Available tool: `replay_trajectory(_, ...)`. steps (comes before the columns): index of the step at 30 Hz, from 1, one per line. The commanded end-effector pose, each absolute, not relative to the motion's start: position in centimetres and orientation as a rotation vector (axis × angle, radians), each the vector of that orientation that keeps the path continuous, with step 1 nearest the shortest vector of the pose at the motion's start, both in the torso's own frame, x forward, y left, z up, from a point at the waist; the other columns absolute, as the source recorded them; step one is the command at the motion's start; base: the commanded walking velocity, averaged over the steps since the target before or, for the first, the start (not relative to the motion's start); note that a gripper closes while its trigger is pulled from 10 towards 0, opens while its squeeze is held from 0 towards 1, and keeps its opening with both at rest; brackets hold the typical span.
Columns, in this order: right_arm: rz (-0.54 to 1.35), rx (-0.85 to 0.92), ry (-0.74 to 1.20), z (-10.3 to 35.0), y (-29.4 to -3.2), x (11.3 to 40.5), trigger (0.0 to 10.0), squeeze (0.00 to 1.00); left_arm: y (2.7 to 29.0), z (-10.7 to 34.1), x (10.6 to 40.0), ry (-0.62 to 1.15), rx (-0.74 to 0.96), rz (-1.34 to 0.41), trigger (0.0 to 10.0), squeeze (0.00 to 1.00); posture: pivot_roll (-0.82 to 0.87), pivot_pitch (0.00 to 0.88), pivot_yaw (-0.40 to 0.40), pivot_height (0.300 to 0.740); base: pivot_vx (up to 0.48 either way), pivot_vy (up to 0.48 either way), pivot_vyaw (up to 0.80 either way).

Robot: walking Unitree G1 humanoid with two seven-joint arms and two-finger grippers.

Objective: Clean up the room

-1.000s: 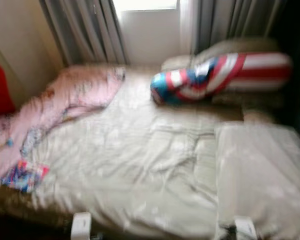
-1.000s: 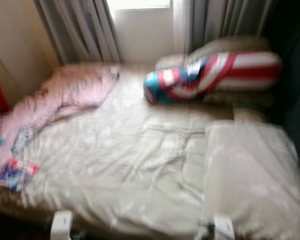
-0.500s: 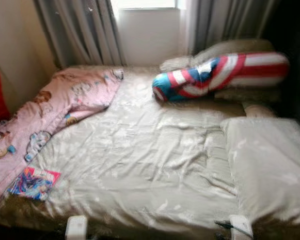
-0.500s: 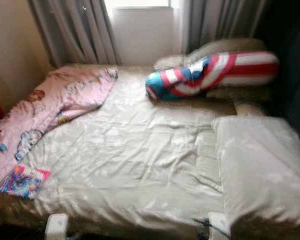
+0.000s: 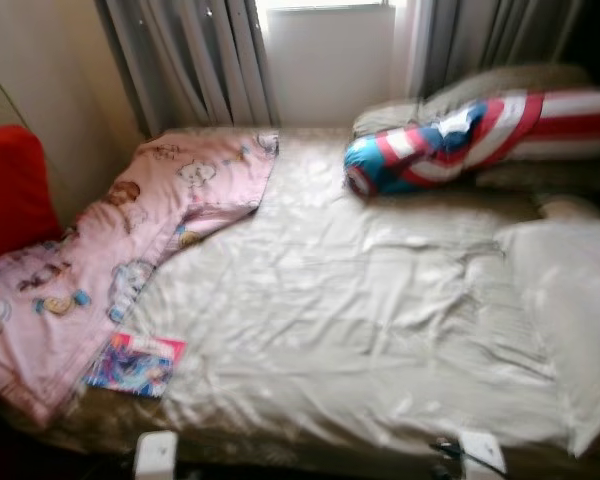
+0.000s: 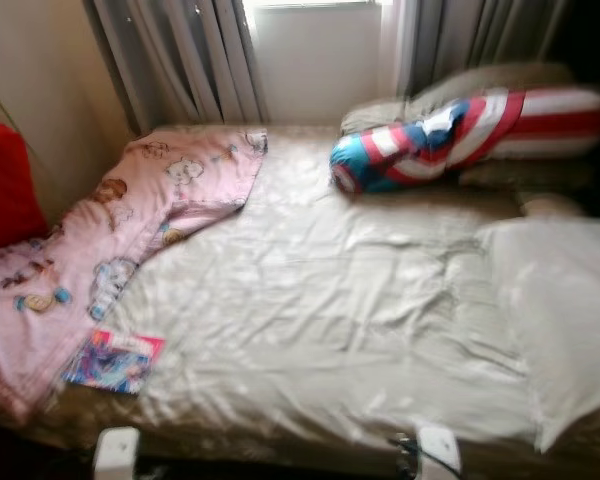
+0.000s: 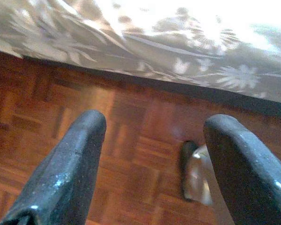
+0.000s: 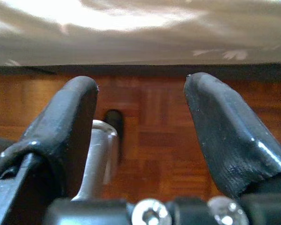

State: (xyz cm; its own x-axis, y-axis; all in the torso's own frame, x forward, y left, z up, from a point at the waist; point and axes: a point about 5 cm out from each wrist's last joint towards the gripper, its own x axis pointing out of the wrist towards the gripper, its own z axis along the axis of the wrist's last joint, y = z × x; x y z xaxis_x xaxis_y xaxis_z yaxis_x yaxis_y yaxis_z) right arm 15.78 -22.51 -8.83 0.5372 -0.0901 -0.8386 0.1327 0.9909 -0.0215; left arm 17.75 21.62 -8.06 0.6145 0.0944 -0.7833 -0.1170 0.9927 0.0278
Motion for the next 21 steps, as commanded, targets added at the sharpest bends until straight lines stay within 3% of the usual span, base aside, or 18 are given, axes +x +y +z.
replay_trajectory(1,-0.113,0.055,0.974,-8.63,-21.8,16.6,10.0,0.0,22.62,-7.8,17.84,0.898,-0.004,0.142,10.0,0.0,-0.08,0.0,0.042,0.74,0.0,0.476,0.0)
replay_trajectory(21,-0.122,0.073,0.965,-8.47,-21.73,17.03,10.0,0.0,22.76,-7.58,18.27,0.888,-0.008,0.154,10.0,0.0,-0.06,0.0,0.037,0.74,0.0,0.476,0.0)
